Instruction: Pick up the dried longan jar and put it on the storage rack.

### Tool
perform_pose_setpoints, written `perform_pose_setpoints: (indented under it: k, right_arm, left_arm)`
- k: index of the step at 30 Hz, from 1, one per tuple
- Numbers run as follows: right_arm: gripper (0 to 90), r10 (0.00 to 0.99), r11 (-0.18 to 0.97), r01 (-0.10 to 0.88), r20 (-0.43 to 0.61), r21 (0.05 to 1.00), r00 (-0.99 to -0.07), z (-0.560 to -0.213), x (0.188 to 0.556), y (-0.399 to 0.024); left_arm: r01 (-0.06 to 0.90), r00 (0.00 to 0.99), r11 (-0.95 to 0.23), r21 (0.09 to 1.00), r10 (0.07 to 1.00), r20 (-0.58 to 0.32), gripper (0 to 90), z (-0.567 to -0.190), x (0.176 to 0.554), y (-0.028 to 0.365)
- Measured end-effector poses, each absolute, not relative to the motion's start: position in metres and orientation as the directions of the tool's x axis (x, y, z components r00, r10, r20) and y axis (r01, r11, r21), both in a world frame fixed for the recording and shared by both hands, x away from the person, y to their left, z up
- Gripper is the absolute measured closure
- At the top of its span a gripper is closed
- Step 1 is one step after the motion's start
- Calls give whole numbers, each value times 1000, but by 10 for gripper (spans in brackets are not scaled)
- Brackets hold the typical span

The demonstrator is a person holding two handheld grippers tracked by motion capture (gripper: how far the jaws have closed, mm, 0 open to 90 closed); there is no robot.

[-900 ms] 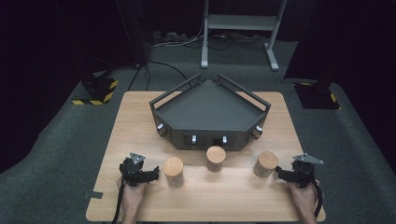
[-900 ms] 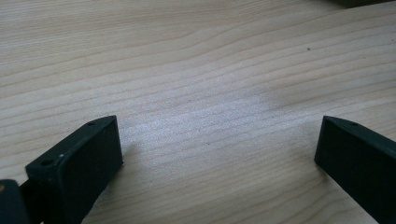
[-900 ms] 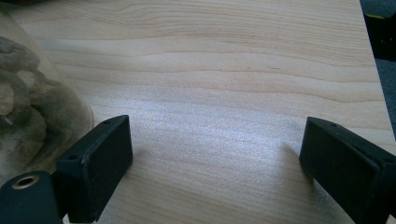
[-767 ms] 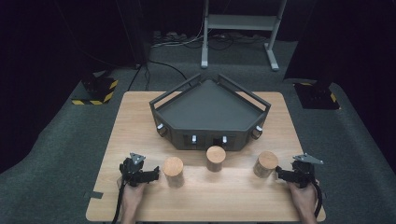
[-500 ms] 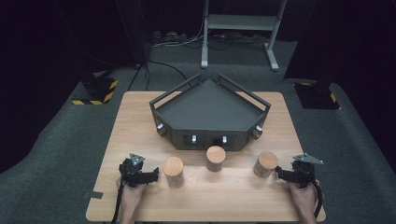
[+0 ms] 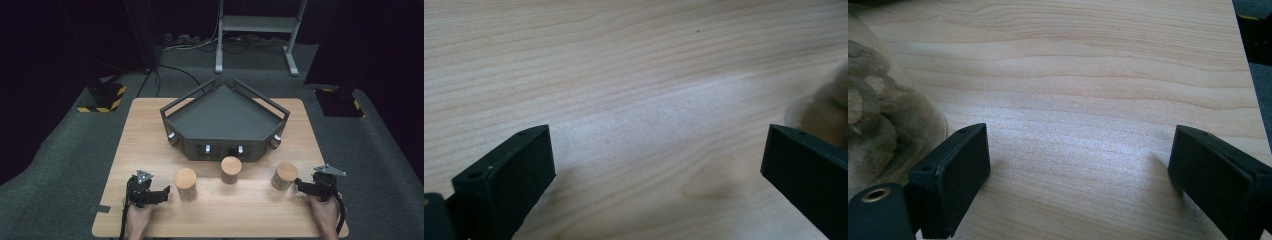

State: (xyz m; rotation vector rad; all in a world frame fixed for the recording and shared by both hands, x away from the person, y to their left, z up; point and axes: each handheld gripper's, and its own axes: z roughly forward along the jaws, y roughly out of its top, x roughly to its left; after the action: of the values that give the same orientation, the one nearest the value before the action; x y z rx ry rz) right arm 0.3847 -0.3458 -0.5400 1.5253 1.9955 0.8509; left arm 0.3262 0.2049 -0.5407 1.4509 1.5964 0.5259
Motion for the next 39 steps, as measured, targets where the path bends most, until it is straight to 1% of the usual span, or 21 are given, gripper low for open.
perform_pose_setpoints:
  k: [5, 7, 17, 25, 39]
  right_arm:
    - [94, 966, 184, 664, -7, 725, -260, -540, 385, -346]
    - [94, 966, 183, 664, -7, 725, -259, -540, 385, -346]
    - [94, 966, 183, 664, -7, 725, -259, -540, 385, -346]
    - [94, 966, 182, 664, -7, 725, -257, -540, 385, -346]
    - [94, 967, 182, 664, -8, 725, -256, -540, 385, -346]
  left_arm:
    - [566, 116, 221, 795, 932, -342, 8, -536, 310, 199]
    - [575, 139, 202, 793, 931, -338, 10, -536, 305, 198]
    - [573, 229, 166, 803, 908, -351, 11, -531, 290, 182]
    - [585, 285, 122, 801, 895, -345, 19, -533, 288, 167]
    - [575, 328, 122, 809, 871, -365, 55, -530, 297, 144]
